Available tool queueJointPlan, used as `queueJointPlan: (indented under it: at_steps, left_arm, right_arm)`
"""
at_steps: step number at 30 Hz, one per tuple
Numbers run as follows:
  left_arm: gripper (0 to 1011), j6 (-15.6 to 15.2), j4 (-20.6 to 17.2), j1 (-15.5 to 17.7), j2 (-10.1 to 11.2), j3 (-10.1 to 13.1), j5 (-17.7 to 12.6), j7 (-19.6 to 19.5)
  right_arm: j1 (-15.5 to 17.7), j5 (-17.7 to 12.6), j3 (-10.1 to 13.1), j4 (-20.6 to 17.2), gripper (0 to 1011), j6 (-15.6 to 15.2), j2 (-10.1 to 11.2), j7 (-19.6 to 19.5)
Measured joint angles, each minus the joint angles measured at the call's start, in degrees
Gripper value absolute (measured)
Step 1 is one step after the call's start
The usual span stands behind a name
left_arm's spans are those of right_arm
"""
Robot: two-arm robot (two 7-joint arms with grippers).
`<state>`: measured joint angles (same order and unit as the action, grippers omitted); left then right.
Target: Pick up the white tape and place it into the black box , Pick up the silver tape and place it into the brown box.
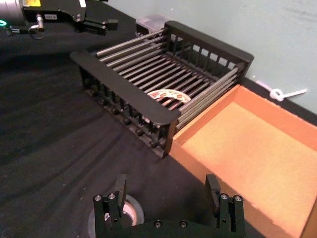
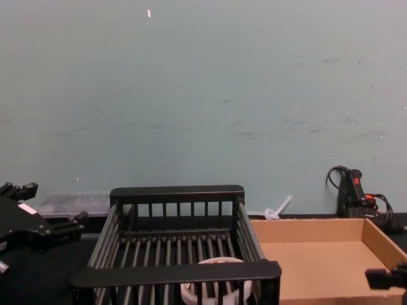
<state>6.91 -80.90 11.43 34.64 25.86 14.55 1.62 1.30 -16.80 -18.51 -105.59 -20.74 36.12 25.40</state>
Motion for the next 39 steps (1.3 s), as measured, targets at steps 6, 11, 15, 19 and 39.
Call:
queueJointPlan:
  at_steps: [6, 11, 15, 19, 39]
  left_arm:
    - [1001, 0.00, 0.00, 0.00, 0.00, 0.00, 0.00, 0.00]
    - [1001, 0.00, 0.00, 0.00, 0.00, 0.00, 0.00, 0.00]
    - [1001, 0.00, 0.00, 0.00, 0.00, 0.00, 0.00, 0.00]
    - [1001, 0.00, 0.00, 0.00, 0.00, 0.00, 0.00, 0.00]
    - [1001, 0.00, 0.00, 0.00, 0.00, 0.00, 0.00, 0.00]
  right_arm:
    - [0.40, -0.98, -0.67, 0.00, 1002, -0.79, 0.34, 0.07]
    - [0.46, -1.56, -1.14, 0.53, 1003, -1.45, 0.47, 0.00]
    - [0.23, -1.96, -1.61, 1.29, 1002, -2.20, 0.47, -0.08]
    - [-0.05, -2.28, -2.15, 1.95, 1002, -2.87, 0.58, -0.11]
    - [-1.99, -2.71, -4.68, 5.18, 1003, -4.62, -0.34, -0.91]
